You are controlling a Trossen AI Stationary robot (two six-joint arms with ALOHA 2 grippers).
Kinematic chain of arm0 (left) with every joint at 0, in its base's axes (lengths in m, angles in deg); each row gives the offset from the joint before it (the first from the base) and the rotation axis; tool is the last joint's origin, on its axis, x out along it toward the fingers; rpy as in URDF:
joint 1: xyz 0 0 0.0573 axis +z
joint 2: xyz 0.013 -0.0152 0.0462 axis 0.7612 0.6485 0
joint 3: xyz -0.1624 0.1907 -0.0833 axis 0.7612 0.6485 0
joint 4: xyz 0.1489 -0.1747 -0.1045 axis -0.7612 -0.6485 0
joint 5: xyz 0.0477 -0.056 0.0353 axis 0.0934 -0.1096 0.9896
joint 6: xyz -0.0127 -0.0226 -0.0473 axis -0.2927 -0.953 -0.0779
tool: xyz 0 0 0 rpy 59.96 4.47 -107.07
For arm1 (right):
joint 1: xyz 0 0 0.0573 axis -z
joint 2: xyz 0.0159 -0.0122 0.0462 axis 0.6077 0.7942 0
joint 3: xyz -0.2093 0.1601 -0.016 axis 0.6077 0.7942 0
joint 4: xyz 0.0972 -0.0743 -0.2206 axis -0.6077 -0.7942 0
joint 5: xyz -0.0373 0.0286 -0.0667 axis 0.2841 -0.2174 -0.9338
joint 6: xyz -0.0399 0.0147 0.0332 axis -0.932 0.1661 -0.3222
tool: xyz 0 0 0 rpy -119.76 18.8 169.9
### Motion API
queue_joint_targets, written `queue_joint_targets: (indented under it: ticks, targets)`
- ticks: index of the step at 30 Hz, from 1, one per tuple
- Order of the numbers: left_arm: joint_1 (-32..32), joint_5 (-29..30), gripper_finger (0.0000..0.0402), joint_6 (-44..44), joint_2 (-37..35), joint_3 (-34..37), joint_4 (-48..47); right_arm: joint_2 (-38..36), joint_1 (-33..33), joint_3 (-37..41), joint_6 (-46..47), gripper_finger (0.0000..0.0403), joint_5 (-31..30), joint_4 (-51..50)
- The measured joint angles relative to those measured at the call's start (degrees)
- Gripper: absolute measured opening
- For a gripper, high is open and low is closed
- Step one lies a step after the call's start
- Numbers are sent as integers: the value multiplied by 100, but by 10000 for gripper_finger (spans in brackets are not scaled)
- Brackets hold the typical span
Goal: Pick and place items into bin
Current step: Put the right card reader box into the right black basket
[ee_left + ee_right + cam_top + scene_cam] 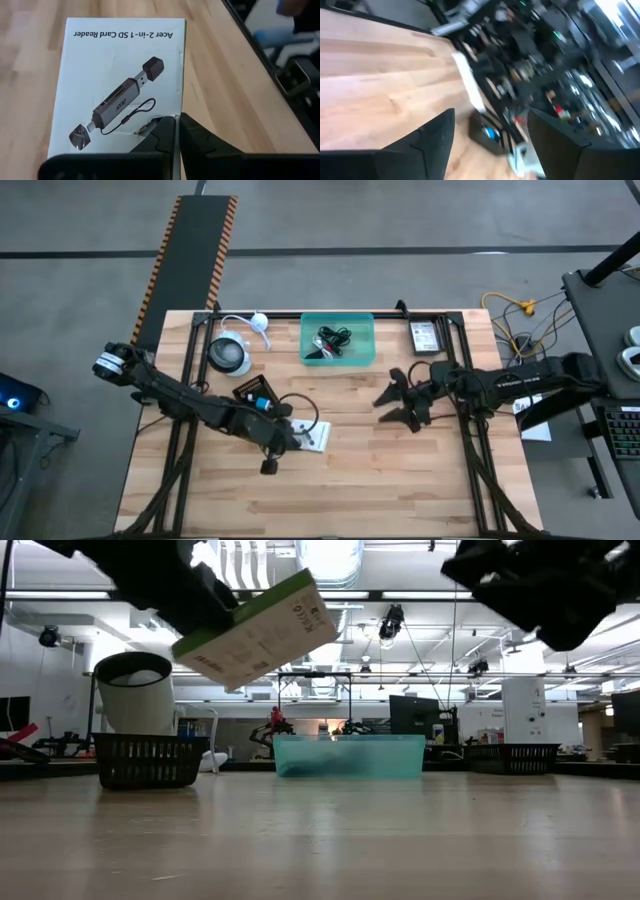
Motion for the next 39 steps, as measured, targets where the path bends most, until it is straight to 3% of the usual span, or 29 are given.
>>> queue_joint_targets:
  ticks: [6,9,15,27,32,39]
  targets:
    - [341,-245,0,-39,0,0,807,258,-636,-544,-690,237,-461,-560]
    - [488,-682,0,10,-2,-2,1120,505,-756,-743,-1053,234,-852,-590]
    - [636,-748,0,379,11,-39,1126,1236,-768,-1347,-1175,232,-1025,-644]
    - [703,-424,0,563,87,-44,1209,2593,-796,-2547,-1223,232,-1244,-1190]
    - [705,44,0,510,87,-35,1206,2714,-802,-2802,-1268,232,-1890,-1180]
    - [727,302,0,400,87,-92,1220,2716,-802,-2881,-1563,229,-1937,-1331]
